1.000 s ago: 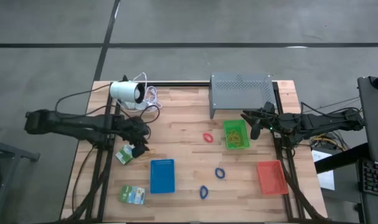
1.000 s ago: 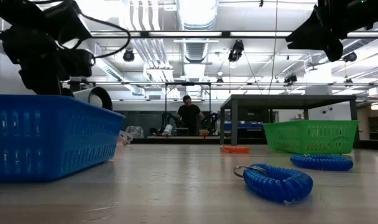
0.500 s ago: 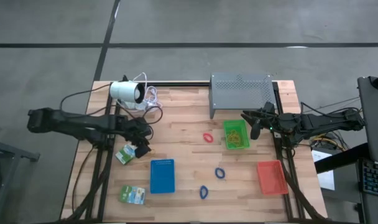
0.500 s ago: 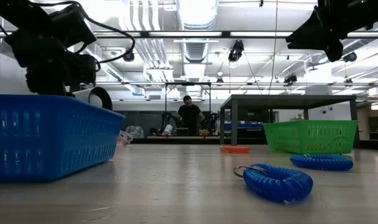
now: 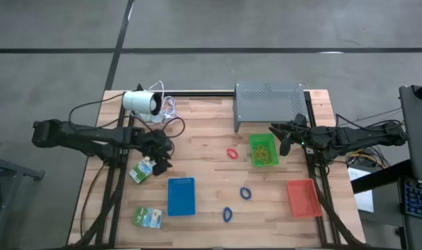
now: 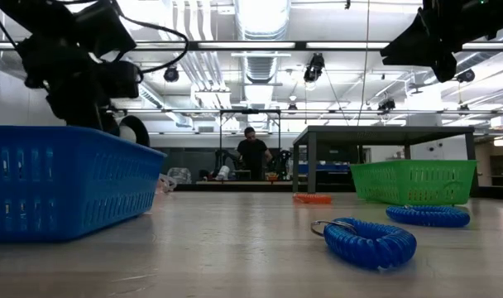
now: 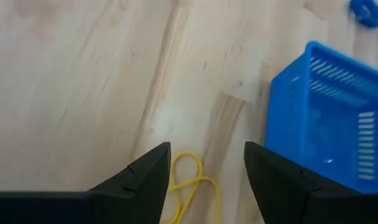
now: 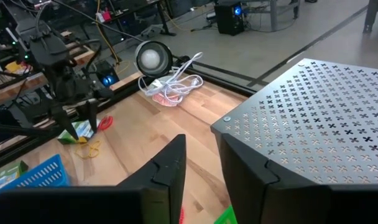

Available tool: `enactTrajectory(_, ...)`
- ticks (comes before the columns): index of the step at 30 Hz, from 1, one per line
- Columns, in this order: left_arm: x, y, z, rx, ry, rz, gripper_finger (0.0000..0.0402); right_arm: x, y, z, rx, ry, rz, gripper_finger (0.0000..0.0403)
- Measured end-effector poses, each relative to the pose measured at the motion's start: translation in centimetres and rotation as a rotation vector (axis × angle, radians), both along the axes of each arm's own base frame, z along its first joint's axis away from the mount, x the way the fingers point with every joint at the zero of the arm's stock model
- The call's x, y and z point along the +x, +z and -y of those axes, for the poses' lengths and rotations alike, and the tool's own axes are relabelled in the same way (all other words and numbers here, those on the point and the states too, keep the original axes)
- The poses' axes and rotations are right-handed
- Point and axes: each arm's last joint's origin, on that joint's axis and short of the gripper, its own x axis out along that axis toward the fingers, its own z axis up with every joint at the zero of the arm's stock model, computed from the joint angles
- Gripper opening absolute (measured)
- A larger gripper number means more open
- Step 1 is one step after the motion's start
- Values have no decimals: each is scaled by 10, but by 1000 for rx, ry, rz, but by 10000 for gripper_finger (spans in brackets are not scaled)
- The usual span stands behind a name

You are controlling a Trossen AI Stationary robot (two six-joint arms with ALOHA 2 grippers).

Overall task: Pick & Place Office Desk Supplies
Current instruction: Put the yellow rubber band into the green bin

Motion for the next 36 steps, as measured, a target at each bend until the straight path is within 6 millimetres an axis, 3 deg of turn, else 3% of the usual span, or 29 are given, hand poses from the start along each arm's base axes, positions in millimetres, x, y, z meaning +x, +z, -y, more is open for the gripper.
enactTrajectory(9,-1,2,3,-219,89,-58,212,0,0,0,0,0,0,91)
enactTrajectory(18,-6,-1,3,-205,62,-108,212,0,0,0,0,0,0,100)
enactTrajectory(23,-6,-2,-3,-82,48,-94,212,0,0,0,0,0,0,96)
enactTrajectory(28,-7,-7,-5,54,-79,-114,212,0,0,0,0,0,0,88)
enactTrajectory(36,10,-24,-7,135,-238,-187,212,0,0,0,0,0,1,78)
